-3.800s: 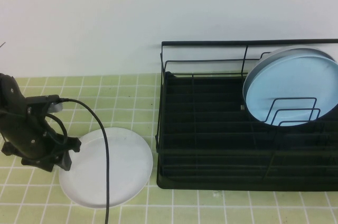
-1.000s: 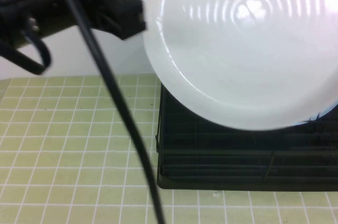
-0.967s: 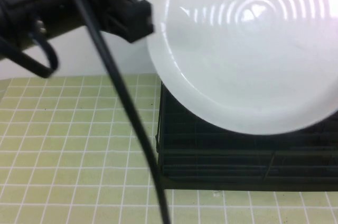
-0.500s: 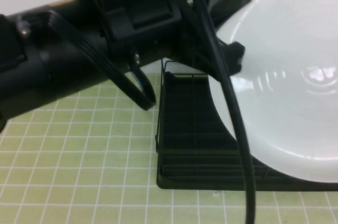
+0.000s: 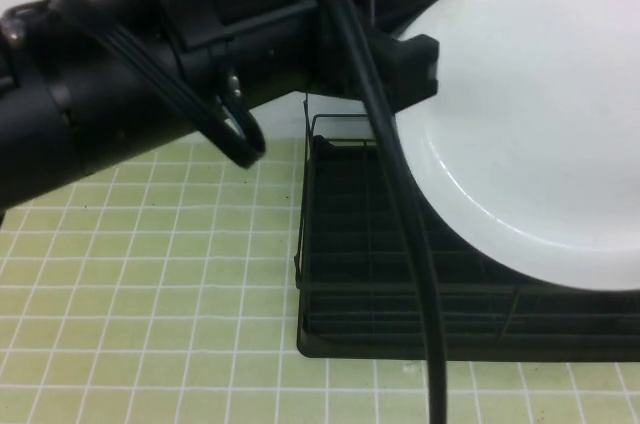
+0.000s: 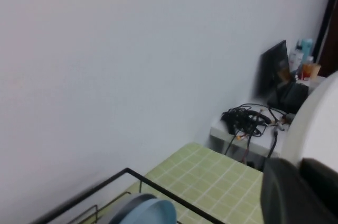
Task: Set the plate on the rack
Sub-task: Hand over the plate
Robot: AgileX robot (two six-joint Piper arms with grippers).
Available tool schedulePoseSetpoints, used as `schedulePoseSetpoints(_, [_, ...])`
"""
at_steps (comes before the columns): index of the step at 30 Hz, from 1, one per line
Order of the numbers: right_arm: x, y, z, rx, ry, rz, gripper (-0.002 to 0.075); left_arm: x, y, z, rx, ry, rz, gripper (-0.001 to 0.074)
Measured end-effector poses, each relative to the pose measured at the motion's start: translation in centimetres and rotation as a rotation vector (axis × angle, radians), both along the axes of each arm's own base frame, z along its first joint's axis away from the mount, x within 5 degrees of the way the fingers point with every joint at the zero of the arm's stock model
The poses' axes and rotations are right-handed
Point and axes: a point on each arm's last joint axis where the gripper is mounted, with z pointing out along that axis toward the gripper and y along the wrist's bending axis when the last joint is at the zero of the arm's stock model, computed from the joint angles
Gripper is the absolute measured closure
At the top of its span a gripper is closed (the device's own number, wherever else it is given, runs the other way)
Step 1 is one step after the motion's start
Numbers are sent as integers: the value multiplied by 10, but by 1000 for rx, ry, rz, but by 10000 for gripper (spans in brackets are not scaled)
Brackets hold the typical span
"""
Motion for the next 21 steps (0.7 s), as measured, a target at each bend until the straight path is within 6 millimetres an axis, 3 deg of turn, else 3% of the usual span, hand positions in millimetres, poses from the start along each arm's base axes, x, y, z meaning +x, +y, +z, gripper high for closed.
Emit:
schedulePoseSetpoints(2, [2,1,3,-10,-13,11,726,-3,-3,-2,47,-59,-45,691])
schedulePoseSetpoints(4, [5,0,5,-34,-33,5,726,-7,-6,-2,61,-79,-96,563])
schedulePoseSetpoints(8, [10,0,14,-90,-100,-10,726,-7,-6,-2,35,-51,-106,113])
schedulePoseSetpoints(10, [13,-1,22,-123,-148,-37,726,-9,-4,0,58,-88,-100,28])
schedulePoseSetpoints(13, [19,-9,33,-203,-207,-162,726,-13,4,5,80,-148,-68,76])
schedulePoseSetpoints(16, [27,-18,41,-314,-238,-291,726,-21,14,15,74,-200,-47,186])
schedulePoseSetpoints(19, [38,-22,42,-566,-307,-333,726,-33,28,26,76,-258,-25,374])
schedulePoseSetpoints(21, [47,-24,38,-744,-322,-319,726,-41,38,31,88,-286,-11,575])
